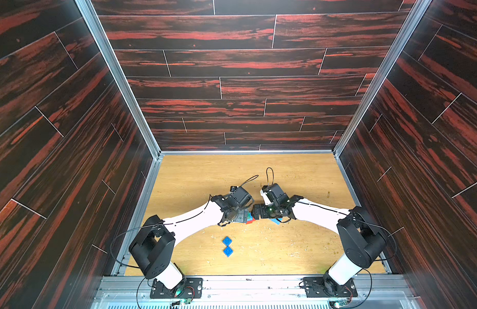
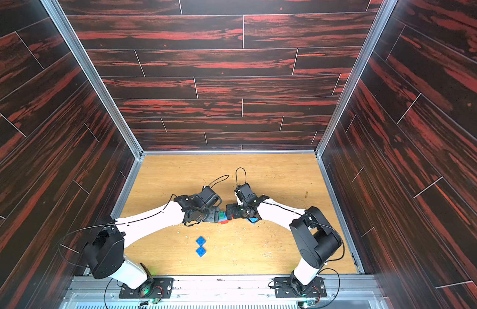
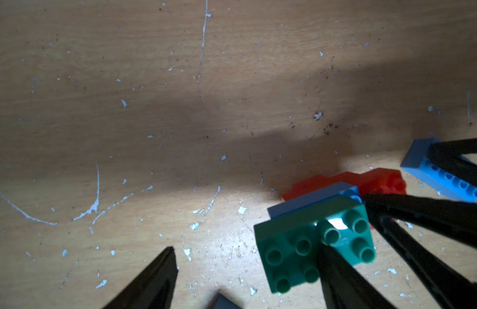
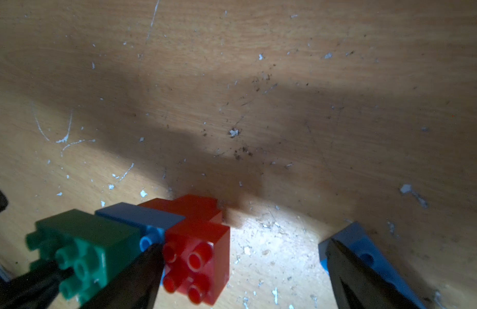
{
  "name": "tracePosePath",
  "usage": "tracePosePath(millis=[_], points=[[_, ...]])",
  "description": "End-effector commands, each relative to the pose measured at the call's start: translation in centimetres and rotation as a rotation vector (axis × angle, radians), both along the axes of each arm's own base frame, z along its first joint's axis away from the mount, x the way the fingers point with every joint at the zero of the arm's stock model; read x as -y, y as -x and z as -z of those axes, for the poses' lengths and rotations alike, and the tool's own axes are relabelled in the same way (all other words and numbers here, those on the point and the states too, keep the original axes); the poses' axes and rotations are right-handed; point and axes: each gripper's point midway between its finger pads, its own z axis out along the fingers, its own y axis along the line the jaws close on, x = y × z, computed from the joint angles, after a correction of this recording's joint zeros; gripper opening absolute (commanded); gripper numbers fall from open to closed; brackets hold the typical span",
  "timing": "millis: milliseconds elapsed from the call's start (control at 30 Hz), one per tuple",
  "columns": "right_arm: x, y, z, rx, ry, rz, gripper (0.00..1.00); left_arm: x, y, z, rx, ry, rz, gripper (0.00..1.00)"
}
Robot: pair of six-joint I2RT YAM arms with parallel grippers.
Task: Assemble a heart with lego
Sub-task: Assemble the lego brick with the lego brick.
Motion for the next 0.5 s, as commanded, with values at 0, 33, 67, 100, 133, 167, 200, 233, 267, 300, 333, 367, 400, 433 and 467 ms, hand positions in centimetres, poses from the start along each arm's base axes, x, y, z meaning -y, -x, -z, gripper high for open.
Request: tracePosePath(millis=[0,33,67,100,133,167,200,233,267,300,333,367,400,433,467], points=[[0.8,1.4,1.6,-0.053,0.042,-0.002,0.98,-1.2,0.9,0.8,-0.042,-0.047,-0.029,0.86],[0.9,1.4,1.6,-0.053,0.046,0.003,0.98,-0.8,1.0,0.8,-0.044,-0.024,-0.023,0.86],[0.9,1.2,1.6,-0.05,0.046,0.008,0.98,-0.8,0.9,0.6,-0.042,-0.022,-0.029,0.86],[0.9,1.2,1.6,-0.05,0.045,0.008,0.98,-1.1,0.9,0.5,-0.043,-0.032,-0.038,0.86],[0.8,1.1,1.5,-0.049,0.042,0.011,0.98,-1.3,0.9,0.3,-0.041,-0.045,-0.043,0.86],[0.7,1.1,1.5,-0.049,0.038,0.012,0.98,-1.3,0.8,0.1,-0.035,-0.046,-0.042,0.86],[0.7,1.1,1.5,-0.049,0.037,0.015,0.98,-1.3,0.8,0.1,-0.035,-0.044,-0.043,0.86],[0.8,1.1,1.5,-0.048,0.039,0.019,0.98,-1.3,0.8,0.0,-0.033,-0.043,-0.042,0.86],[0.9,1.1,1.5,-0.047,0.041,0.021,0.98,-1.2,0.8,-0.2,-0.037,-0.04,-0.04,0.86],[1.0,1.2,1.5,-0.046,0.043,0.024,0.98,-1.1,1.0,-0.2,-0.045,-0.037,-0.037,0.86],[1.0,1.2,1.6,-0.047,0.043,0.028,0.98,-1.1,1.0,-0.3,-0.049,-0.031,-0.035,0.86],[1.0,1.2,1.5,-0.046,0.039,0.029,0.98,-0.9,1.1,-0.3,-0.052,-0.018,-0.03,0.86],[0.9,1.2,1.5,-0.046,0.033,0.029,0.98,-0.6,1.1,-0.4,-0.051,-0.003,-0.027,0.86],[0.8,1.2,1.5,-0.048,0.026,0.028,0.98,-0.3,1.0,-0.4,-0.05,0.01,-0.023,0.86],[0.8,1.3,1.6,-0.051,0.024,0.027,0.98,-0.2,1.1,-0.4,-0.053,0.015,-0.02,0.86]])
